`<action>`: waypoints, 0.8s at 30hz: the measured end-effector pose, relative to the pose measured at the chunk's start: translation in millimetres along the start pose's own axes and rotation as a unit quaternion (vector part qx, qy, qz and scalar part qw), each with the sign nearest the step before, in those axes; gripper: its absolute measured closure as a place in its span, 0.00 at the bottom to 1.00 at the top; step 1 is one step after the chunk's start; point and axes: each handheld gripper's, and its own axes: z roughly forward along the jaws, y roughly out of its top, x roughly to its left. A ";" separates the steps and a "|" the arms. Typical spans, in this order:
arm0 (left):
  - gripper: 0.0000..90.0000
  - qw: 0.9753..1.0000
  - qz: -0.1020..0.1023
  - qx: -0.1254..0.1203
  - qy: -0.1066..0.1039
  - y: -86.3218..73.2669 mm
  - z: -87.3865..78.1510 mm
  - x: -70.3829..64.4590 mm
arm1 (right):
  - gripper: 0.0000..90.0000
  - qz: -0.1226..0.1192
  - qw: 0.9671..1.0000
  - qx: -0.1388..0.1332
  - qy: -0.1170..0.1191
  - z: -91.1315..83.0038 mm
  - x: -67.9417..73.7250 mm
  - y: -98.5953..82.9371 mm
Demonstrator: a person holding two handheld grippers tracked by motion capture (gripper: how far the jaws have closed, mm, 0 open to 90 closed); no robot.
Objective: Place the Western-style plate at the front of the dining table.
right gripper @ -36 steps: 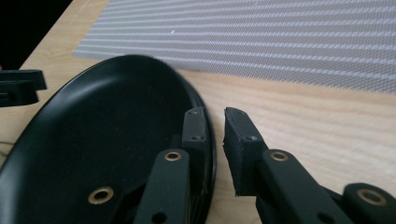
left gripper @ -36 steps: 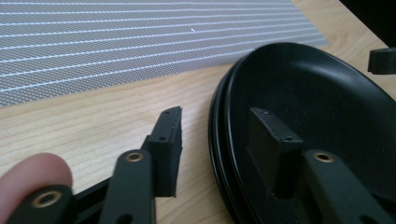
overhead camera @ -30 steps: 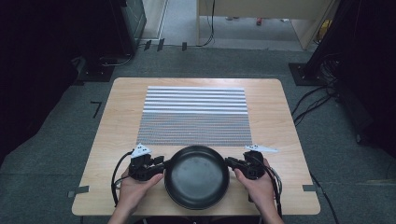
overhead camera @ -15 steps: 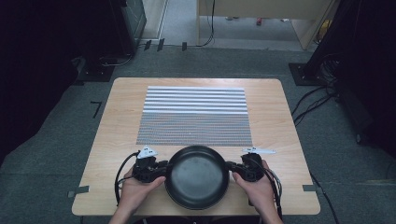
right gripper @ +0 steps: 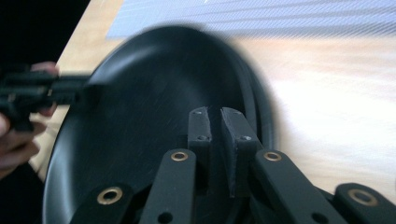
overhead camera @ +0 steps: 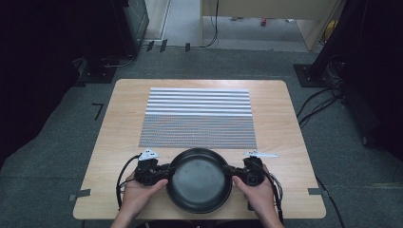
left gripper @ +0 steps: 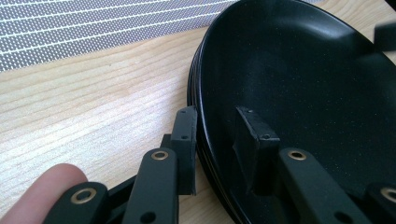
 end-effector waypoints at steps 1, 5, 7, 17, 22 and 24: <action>0.78 1.000 0.001 0.000 0.000 0.2 0.0 0.1 | 0.92 0.005 1.000 -0.009 -0.013 -6.7 -5.5 3.5; 0.78 1.000 0.001 0.002 0.000 0.4 -0.3 -0.1 | 0.91 0.012 1.000 0.016 -0.015 -8.1 -14.3 5.5; 0.78 1.000 0.003 0.003 0.000 0.5 -0.7 -0.1 | 0.90 0.012 0.999 0.028 -0.012 -6.8 -14.9 5.5; 0.77 1.000 0.007 0.019 -0.016 1.2 -3.0 3.3 | 0.91 0.022 0.997 0.070 0.022 -7.4 -17.6 6.4; 0.76 0.999 0.003 0.024 -0.023 0.6 -2.9 4.6 | 0.91 0.024 0.997 0.070 0.015 -4.0 -16.2 4.1; 0.75 1.000 -0.001 0.022 -0.021 0.5 -2.1 4.3 | 0.92 0.030 0.997 0.065 0.011 -3.8 -15.3 3.2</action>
